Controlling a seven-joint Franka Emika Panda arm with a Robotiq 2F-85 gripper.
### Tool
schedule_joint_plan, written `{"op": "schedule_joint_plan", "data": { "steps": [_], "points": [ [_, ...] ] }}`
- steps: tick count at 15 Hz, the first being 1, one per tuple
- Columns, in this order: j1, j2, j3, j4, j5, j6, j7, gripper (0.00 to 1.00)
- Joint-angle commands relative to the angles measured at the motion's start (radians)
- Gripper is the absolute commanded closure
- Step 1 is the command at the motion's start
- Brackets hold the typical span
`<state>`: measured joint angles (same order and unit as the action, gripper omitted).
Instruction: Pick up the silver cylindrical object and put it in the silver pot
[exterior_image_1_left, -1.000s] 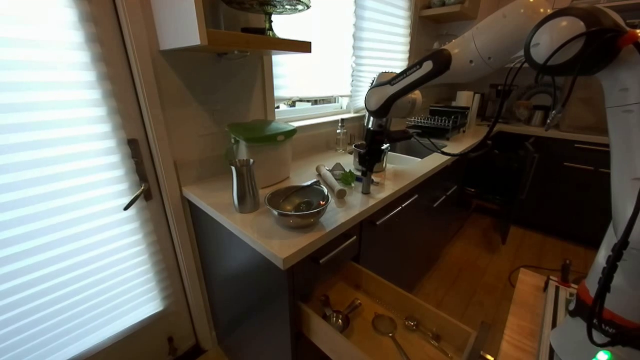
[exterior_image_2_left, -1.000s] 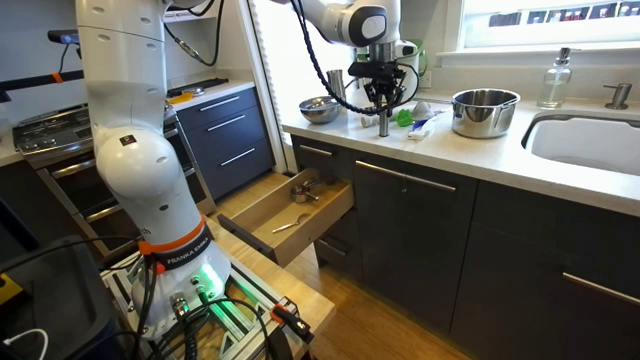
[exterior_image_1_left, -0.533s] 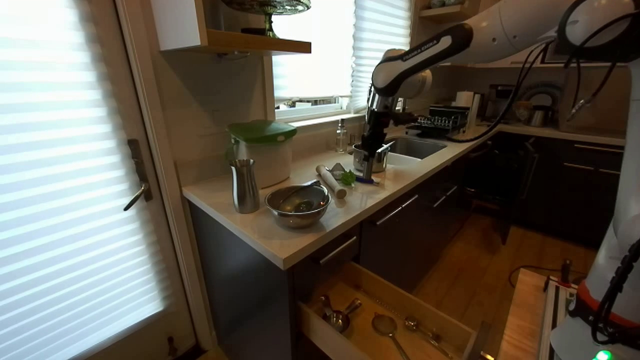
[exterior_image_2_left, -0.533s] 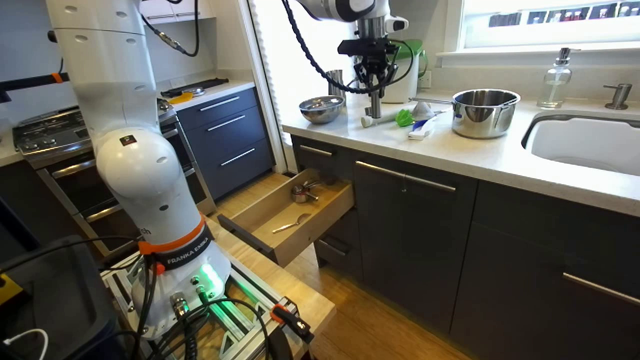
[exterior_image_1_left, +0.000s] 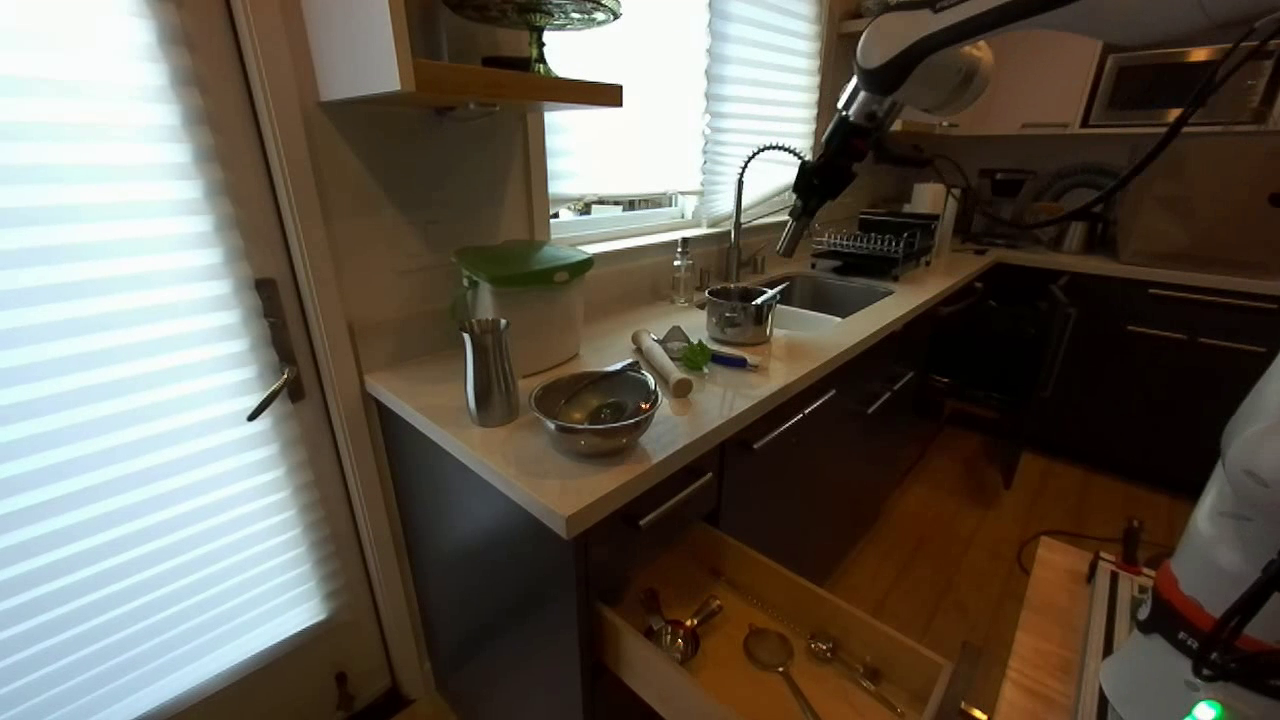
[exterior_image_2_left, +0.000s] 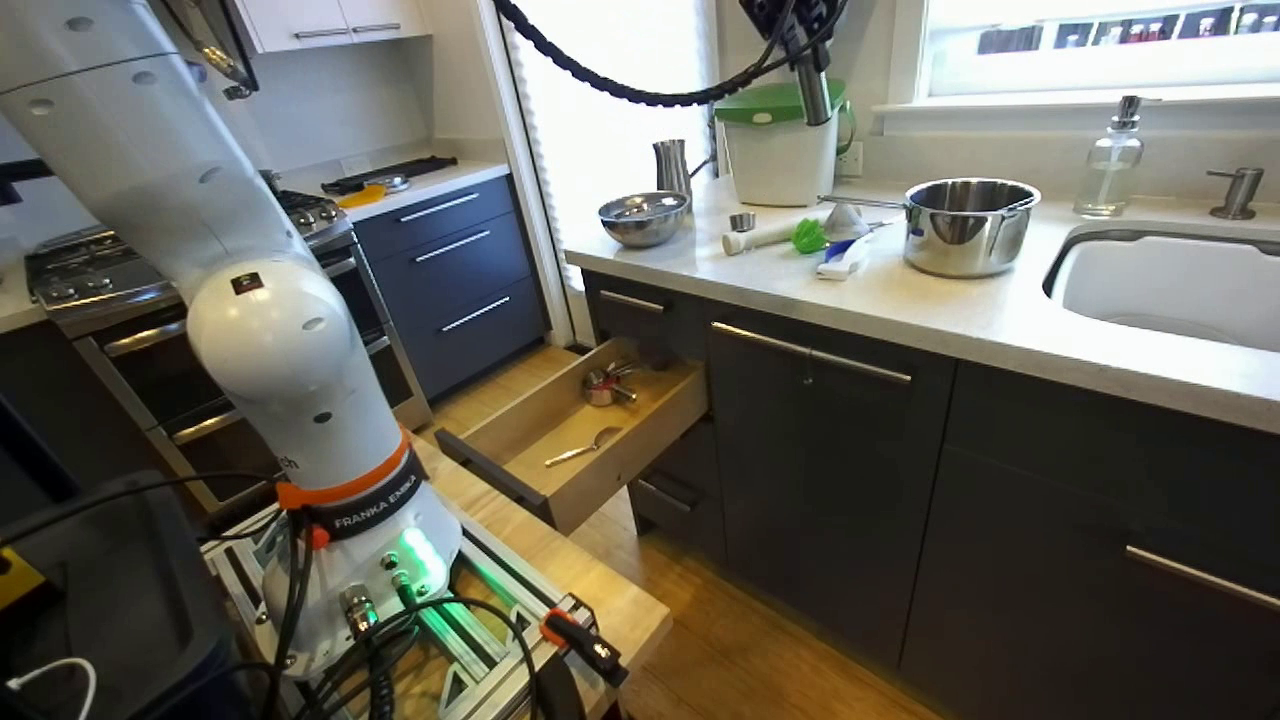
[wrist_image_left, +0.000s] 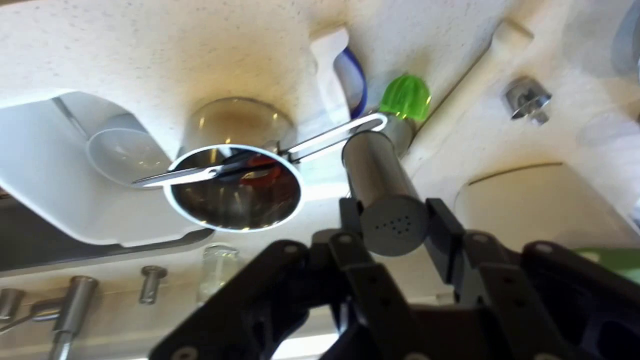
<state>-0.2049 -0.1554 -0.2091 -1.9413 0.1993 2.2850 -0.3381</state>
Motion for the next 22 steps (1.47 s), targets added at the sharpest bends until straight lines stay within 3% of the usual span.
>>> {"op": "schedule_joint_plan", "data": {
  "steps": [1, 4, 5, 7, 8, 11, 12, 18, 22],
  "points": [
    [-0.007, 0.025, -0.091, 0.034, 0.138, 0.121, -0.042, 0.88],
    [0.014, 0.114, -0.153, 0.117, 0.370, 0.235, -0.128, 0.88],
    [0.055, 0.128, -0.191, 0.141, 0.450, 0.240, -0.149, 0.88],
    [0.061, 0.185, -0.205, 0.207, 0.613, 0.182, -0.228, 0.88],
    [0.002, 0.119, -0.141, 0.129, 0.494, 0.218, -0.170, 0.63],
    [0.002, 0.175, -0.133, 0.185, 0.575, 0.216, -0.202, 0.63],
    [0.004, 0.182, -0.130, 0.180, 0.574, 0.201, -0.196, 0.88],
    [-0.079, 0.381, -0.124, 0.304, 0.322, 0.068, -0.039, 0.88],
    [-0.165, 0.515, -0.071, 0.459, 0.333, 0.034, -0.017, 0.88]
  ]
}}
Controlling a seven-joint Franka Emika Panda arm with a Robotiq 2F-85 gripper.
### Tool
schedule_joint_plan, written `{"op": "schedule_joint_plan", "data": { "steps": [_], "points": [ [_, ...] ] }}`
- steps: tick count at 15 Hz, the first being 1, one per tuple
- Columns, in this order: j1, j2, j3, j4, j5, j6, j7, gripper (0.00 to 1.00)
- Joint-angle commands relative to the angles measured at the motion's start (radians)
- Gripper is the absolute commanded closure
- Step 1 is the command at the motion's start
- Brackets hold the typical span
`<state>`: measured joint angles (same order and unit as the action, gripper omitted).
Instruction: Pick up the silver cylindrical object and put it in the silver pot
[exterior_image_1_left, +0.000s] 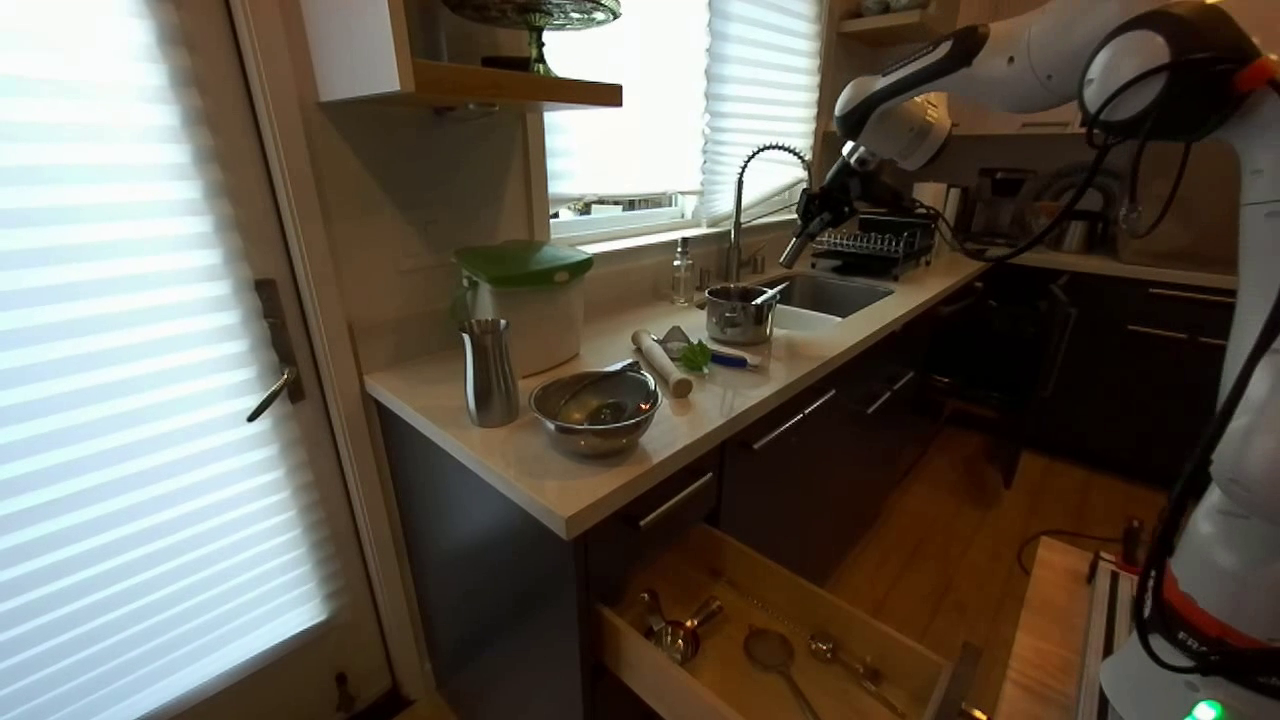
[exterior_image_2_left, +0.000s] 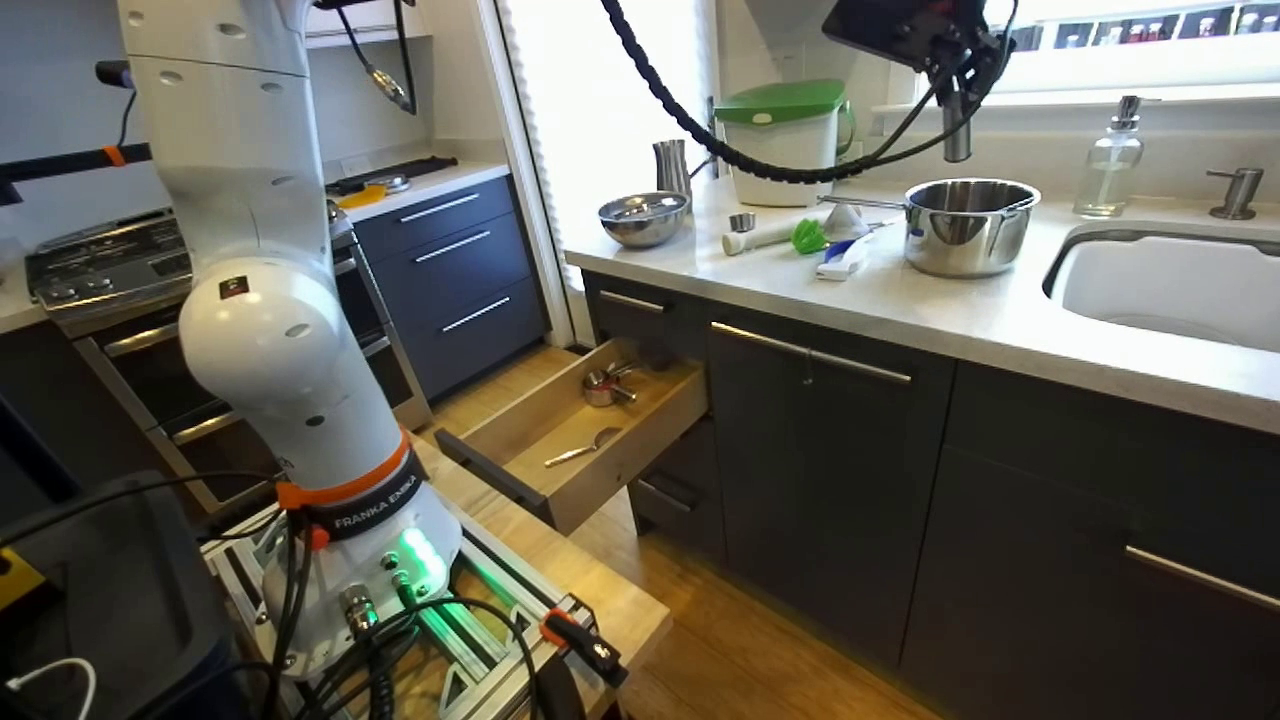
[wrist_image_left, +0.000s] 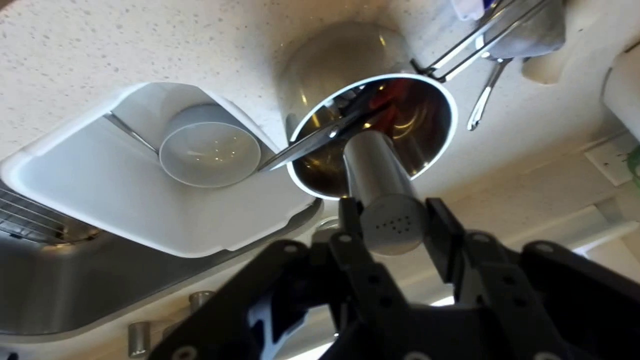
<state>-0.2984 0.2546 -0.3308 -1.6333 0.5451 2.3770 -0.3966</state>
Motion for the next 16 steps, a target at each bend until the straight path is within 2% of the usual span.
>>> {"op": "schedule_joint_plan", "data": {
  "steps": [1, 4, 8, 15, 16],
  "points": [
    [-0.090, 0.135, 0.070, 0.194, -0.010, -0.076, 0.046, 0.88],
    [-0.124, 0.216, 0.126, 0.325, -0.015, -0.155, 0.090, 0.88],
    [-0.157, 0.330, 0.199, 0.495, 0.001, -0.190, 0.141, 0.88],
    [-0.194, 0.487, 0.277, 0.669, -0.007, -0.226, 0.223, 0.88],
    [-0.196, 0.501, 0.282, 0.686, -0.011, -0.224, 0.235, 0.75]
  ]
}}
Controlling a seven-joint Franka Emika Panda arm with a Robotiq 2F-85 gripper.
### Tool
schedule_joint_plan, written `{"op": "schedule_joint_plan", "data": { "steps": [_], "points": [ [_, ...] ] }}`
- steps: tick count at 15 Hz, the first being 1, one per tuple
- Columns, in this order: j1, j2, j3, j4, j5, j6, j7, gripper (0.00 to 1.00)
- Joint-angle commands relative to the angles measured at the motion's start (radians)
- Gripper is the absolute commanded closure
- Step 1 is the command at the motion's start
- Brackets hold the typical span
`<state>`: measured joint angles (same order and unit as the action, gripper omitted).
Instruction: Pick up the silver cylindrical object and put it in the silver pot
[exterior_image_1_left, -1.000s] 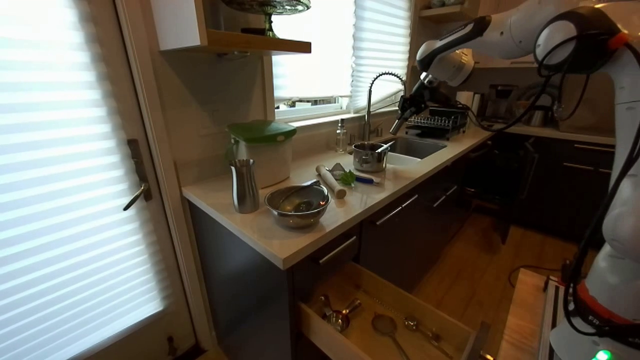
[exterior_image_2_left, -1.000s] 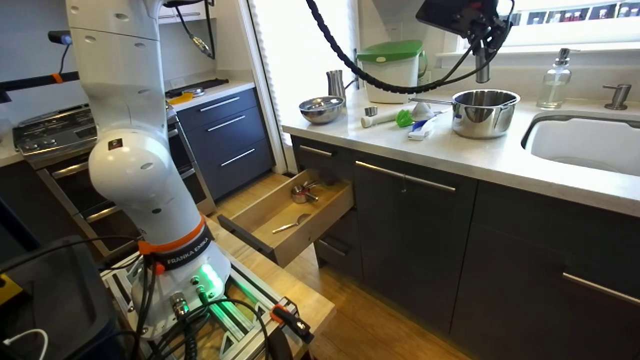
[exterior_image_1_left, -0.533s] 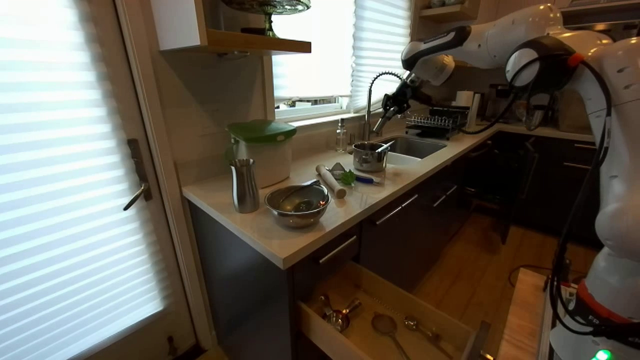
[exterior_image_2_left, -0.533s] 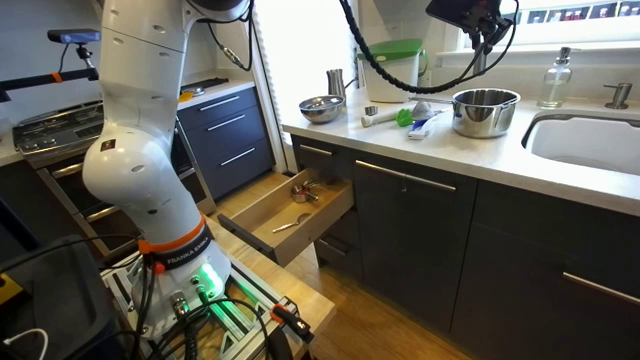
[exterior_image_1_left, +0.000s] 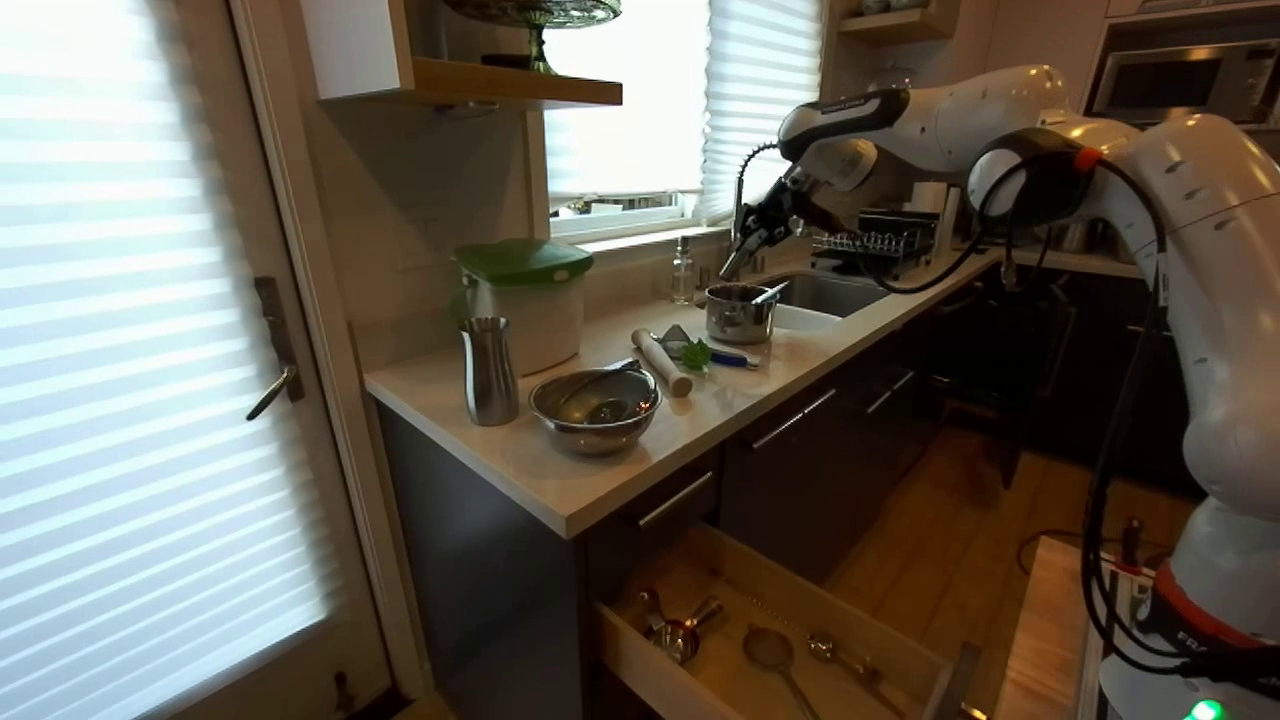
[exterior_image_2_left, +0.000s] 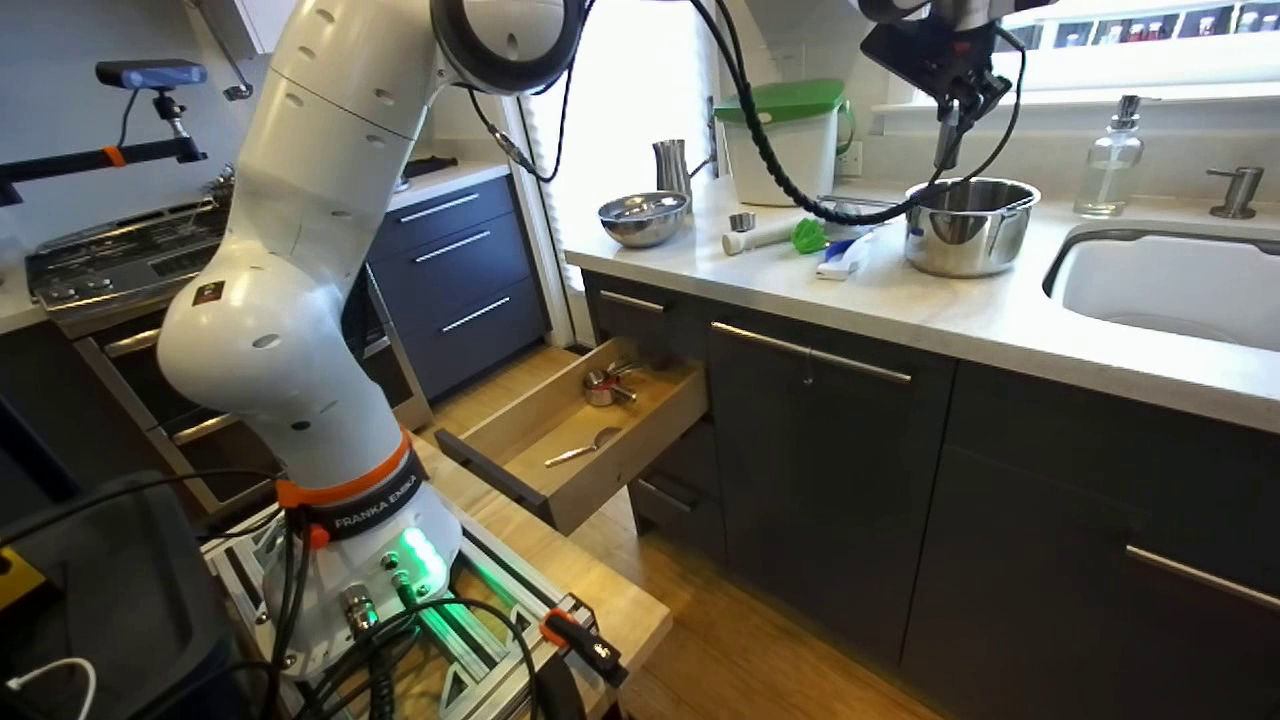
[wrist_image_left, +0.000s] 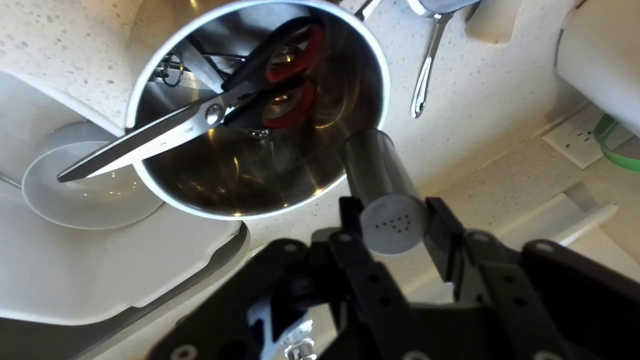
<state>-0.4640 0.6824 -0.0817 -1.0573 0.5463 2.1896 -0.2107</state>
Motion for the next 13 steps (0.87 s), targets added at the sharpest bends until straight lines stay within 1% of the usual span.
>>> {"op": "schedule_joint_plan", "data": {
  "steps": [1, 2, 3, 6, 7, 8, 9, 10, 11, 12, 13],
  "points": [
    [-0.033, 0.087, 0.038, 0.127, -0.016, -0.034, 0.060, 0.50],
    [-0.019, 0.094, 0.014, 0.133, 0.005, -0.040, 0.059, 0.38],
    [-0.021, 0.101, 0.017, 0.141, 0.010, -0.044, 0.070, 0.33],
    [-0.021, 0.104, 0.022, 0.143, 0.019, -0.044, 0.078, 0.08],
    [-0.019, 0.092, 0.029, 0.134, 0.026, -0.050, 0.067, 0.02],
    [-0.015, 0.078, 0.036, 0.122, 0.025, -0.062, 0.044, 0.00],
    [-0.013, 0.056, 0.048, 0.104, 0.021, -0.103, 0.019, 0.00],
    [-0.004, 0.022, 0.063, 0.063, 0.013, -0.156, -0.020, 0.00],
    [0.014, -0.013, 0.069, 0.018, 0.005, -0.178, -0.039, 0.00],
    [0.000, 0.057, 0.052, 0.105, 0.010, -0.131, 0.003, 0.00],
    [0.008, 0.043, 0.060, 0.095, 0.010, -0.156, -0.009, 0.00]
  ]
}}
